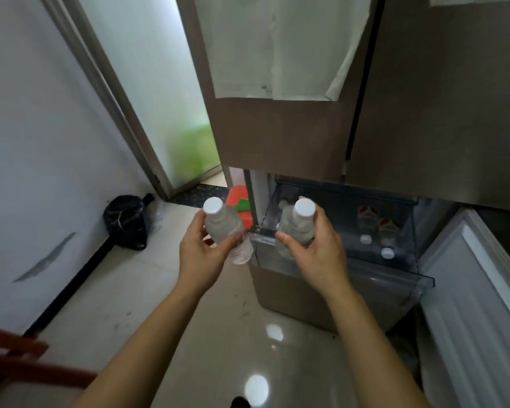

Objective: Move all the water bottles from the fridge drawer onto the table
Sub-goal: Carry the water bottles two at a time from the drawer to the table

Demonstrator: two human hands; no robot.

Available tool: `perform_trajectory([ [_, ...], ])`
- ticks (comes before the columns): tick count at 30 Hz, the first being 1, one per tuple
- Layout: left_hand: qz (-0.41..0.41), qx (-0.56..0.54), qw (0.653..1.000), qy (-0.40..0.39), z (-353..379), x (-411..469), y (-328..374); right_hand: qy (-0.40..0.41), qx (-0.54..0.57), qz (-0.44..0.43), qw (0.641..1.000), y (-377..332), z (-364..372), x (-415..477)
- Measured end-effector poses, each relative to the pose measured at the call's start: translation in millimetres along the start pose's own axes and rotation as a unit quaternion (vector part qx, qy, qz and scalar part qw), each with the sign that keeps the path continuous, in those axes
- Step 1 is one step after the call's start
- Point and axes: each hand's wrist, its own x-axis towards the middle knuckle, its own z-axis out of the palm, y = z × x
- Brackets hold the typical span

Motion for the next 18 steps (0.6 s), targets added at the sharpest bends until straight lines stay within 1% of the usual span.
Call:
perform_trajectory([
  [5,-0.028,0.003,0.998,0.056,-81,-23,-12,-0.067,0.003,-0.037,0.997,-41,62,-21],
  [9,-0.042,0.006,0.996,0.082,-166,-42,-30,-0.113,0.000,-0.085,0.990,-89,128,-39],
  [15,-0.067,0.044,0.983,0.166,-333,-101,-71,-0.191,-0.003,-0.160,0.968,-185,268,-97],
  [18,-0.089,0.071,0.971,0.209,-422,-136,-94,-0.236,0.012,-0.177,0.956,-237,347,-139],
])
